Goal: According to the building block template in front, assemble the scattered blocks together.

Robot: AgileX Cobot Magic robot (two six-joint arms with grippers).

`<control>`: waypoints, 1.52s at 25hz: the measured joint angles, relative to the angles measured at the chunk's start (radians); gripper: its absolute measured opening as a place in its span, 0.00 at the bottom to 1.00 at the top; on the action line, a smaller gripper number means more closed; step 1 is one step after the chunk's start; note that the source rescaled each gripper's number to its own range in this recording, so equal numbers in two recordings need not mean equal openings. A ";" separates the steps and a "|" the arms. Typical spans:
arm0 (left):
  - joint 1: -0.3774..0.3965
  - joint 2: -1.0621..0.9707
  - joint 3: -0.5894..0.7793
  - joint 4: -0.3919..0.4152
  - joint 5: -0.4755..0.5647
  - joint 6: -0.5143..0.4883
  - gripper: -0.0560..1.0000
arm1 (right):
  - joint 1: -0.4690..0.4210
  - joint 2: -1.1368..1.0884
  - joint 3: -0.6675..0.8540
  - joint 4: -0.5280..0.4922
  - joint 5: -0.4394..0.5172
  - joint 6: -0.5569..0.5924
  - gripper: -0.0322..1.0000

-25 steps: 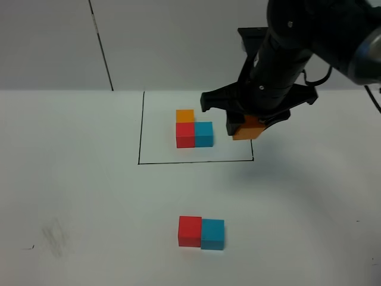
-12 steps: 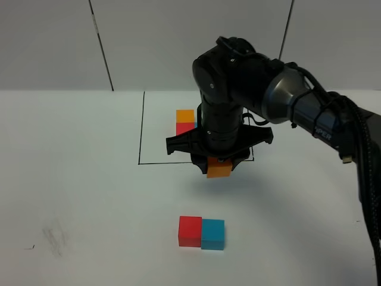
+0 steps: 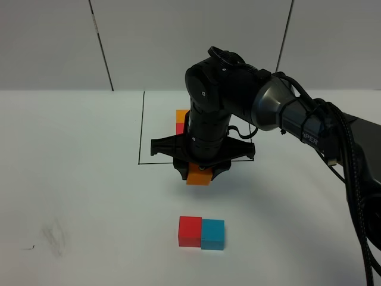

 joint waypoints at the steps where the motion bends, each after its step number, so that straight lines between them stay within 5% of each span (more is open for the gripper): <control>1: 0.000 0.000 0.000 0.000 0.000 0.000 0.51 | 0.003 0.001 0.000 0.000 -0.005 0.000 0.06; 17: 0.000 0.000 0.000 0.000 0.000 0.000 0.51 | 0.016 0.095 -0.011 -0.061 -0.015 0.057 0.06; 38: 0.000 0.000 0.000 0.000 0.000 0.000 0.51 | 0.033 0.184 -0.012 0.019 -0.003 0.086 0.06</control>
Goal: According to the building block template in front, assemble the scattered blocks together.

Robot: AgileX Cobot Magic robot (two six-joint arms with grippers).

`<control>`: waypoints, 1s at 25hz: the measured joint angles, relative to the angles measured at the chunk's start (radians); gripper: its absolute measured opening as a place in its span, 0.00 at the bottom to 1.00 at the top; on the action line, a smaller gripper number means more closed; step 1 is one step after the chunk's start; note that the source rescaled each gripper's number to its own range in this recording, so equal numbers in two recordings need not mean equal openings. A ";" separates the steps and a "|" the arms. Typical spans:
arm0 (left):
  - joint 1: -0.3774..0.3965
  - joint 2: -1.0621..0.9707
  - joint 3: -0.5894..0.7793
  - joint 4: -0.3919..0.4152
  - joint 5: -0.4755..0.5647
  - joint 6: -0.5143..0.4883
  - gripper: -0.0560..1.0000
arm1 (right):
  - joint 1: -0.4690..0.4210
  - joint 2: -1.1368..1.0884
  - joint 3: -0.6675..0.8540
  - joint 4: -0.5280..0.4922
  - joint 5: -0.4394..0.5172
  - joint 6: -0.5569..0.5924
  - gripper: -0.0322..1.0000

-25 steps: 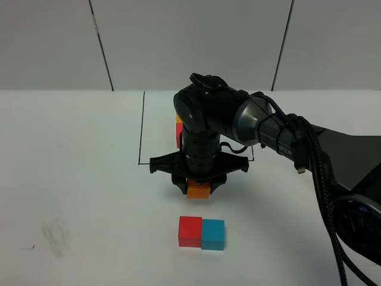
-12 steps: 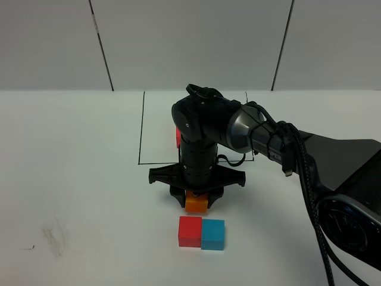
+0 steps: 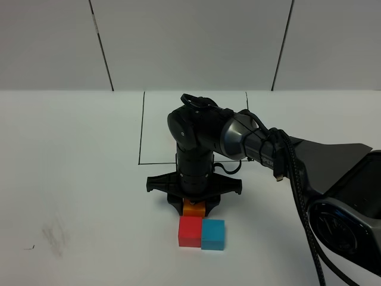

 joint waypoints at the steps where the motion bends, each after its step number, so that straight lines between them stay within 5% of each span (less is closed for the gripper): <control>1: 0.000 0.000 0.000 0.000 0.000 0.000 0.51 | 0.001 0.002 0.000 0.000 0.000 0.002 0.06; 25: 0.000 0.000 0.000 0.003 0.000 0.000 0.51 | 0.018 0.034 -0.010 0.017 0.016 -0.037 0.05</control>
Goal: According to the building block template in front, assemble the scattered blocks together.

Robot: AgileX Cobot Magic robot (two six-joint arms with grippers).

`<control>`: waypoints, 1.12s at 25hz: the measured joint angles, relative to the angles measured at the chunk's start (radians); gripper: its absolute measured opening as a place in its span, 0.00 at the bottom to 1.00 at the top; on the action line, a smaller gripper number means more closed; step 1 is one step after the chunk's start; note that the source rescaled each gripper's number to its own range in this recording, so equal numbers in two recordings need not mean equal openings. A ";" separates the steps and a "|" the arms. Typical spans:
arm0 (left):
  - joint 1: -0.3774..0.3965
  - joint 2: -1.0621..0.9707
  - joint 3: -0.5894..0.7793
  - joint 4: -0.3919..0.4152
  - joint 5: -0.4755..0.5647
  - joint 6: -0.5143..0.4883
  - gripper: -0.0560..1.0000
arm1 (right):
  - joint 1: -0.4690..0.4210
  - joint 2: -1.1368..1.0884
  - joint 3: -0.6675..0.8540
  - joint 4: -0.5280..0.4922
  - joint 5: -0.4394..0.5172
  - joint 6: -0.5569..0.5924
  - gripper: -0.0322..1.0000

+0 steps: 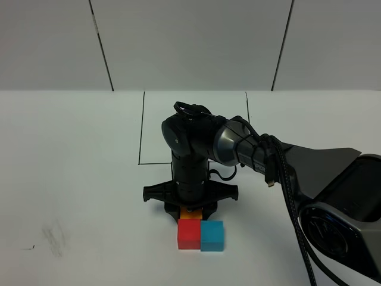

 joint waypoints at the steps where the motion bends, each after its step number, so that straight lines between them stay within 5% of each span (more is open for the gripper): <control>1: 0.000 0.000 0.000 0.000 0.000 0.000 0.51 | 0.002 0.000 0.000 0.000 0.000 -0.010 0.05; 28: 0.000 0.000 0.000 0.000 0.000 0.000 0.51 | 0.005 -0.006 0.001 0.001 0.009 -0.068 0.05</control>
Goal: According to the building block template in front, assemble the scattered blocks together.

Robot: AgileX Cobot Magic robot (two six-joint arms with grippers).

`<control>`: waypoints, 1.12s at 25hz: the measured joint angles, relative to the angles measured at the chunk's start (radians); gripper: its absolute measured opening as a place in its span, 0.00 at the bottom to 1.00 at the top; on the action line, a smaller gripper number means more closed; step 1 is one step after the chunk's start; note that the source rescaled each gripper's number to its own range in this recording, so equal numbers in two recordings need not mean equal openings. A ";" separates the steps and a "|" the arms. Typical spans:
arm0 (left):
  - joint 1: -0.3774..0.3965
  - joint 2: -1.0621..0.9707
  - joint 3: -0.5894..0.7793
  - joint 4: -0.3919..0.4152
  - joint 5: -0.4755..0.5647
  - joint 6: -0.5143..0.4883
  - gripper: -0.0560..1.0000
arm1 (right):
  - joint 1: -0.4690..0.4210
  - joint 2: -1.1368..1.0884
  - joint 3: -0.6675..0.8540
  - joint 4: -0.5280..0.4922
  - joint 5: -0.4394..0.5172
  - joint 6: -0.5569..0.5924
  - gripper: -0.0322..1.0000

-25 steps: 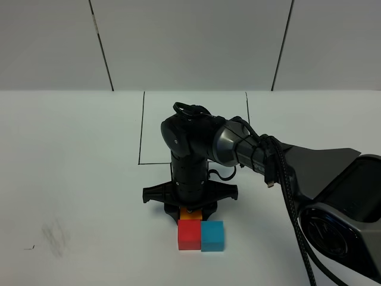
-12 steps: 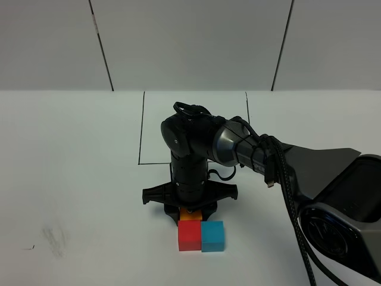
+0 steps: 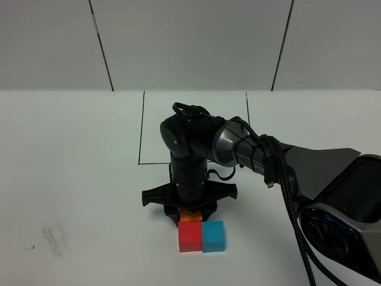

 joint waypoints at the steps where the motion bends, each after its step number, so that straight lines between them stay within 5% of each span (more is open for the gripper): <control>1: 0.000 0.000 0.000 0.000 0.000 0.000 0.51 | 0.000 0.000 0.000 0.000 0.000 0.000 0.05; 16: 0.000 0.000 0.000 0.000 0.000 0.000 0.51 | -0.001 0.000 0.000 0.012 -0.003 -0.010 0.06; 23: 0.000 0.000 0.000 0.000 0.000 0.000 0.51 | 0.000 -0.009 0.001 0.023 -0.012 -0.063 0.32; 28: 0.000 0.000 0.000 0.000 0.000 0.000 0.51 | 0.000 -0.069 0.002 0.005 -0.013 -0.077 0.37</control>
